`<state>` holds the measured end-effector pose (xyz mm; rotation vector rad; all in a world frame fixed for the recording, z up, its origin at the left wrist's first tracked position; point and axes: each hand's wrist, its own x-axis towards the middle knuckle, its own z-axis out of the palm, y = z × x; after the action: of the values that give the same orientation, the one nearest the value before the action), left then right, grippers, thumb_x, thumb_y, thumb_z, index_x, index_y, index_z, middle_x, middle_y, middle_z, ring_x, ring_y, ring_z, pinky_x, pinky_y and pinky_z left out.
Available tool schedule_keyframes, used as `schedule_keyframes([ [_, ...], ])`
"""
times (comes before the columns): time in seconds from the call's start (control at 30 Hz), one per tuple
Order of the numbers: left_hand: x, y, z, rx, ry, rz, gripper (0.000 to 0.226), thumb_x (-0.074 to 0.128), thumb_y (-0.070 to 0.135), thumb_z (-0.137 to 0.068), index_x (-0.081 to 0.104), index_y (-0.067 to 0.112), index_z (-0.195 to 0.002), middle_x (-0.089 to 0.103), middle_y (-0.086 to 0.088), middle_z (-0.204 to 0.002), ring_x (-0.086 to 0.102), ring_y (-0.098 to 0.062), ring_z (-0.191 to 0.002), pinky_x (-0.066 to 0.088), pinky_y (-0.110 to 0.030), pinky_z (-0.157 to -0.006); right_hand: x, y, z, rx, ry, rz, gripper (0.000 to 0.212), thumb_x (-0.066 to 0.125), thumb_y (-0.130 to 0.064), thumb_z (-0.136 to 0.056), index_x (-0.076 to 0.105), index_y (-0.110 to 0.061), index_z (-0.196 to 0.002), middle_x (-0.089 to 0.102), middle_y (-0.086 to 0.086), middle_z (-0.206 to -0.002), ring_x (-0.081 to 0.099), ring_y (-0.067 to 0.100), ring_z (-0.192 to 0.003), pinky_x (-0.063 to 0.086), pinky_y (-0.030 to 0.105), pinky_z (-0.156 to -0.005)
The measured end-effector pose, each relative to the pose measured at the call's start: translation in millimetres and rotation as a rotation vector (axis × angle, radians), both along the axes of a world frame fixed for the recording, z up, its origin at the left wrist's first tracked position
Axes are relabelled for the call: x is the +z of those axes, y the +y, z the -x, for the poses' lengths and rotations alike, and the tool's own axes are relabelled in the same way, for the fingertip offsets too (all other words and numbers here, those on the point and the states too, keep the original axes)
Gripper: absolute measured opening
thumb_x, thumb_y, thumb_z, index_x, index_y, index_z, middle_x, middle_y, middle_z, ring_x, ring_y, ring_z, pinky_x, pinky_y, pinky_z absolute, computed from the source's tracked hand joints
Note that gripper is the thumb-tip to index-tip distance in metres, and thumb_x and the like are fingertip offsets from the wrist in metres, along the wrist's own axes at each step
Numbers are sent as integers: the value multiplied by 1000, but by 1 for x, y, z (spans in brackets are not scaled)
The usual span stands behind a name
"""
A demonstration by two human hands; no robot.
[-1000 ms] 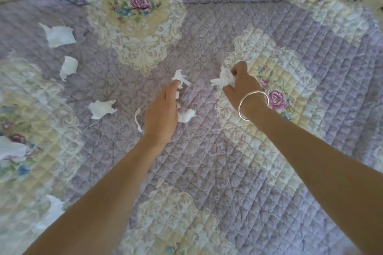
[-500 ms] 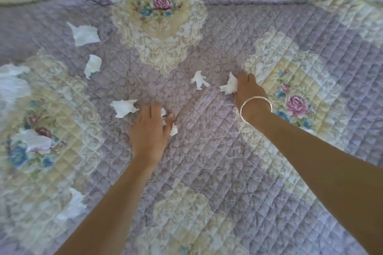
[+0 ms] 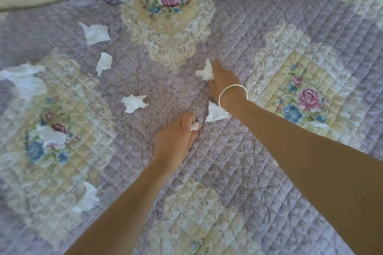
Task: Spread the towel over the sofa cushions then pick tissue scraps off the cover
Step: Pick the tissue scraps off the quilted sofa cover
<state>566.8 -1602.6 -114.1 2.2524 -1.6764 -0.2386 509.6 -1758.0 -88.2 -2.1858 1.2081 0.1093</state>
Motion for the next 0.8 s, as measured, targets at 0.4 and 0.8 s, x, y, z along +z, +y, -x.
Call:
schedule_keyframes([
  [0.4,4,-48,53,37,40,-143,28,41,26,-97,47,7,-117,64,-13,-101,62,-29,-79,39,-33,-52,20,12,128,-388,-101,63,37,41,-11,-98,34,2,-131,38,-1,-56,38,12,-48,32,28,-47],
  [0.8,62,18,193,-20,202,-49,31,42,28,-97,53,-1,-93,61,-15,-68,61,-36,-67,30,-28,-50,53,113,263,-442,-127,-50,32,41,-15,-98,37,0,-126,34,-3,-56,45,24,-60,34,29,-54],
])
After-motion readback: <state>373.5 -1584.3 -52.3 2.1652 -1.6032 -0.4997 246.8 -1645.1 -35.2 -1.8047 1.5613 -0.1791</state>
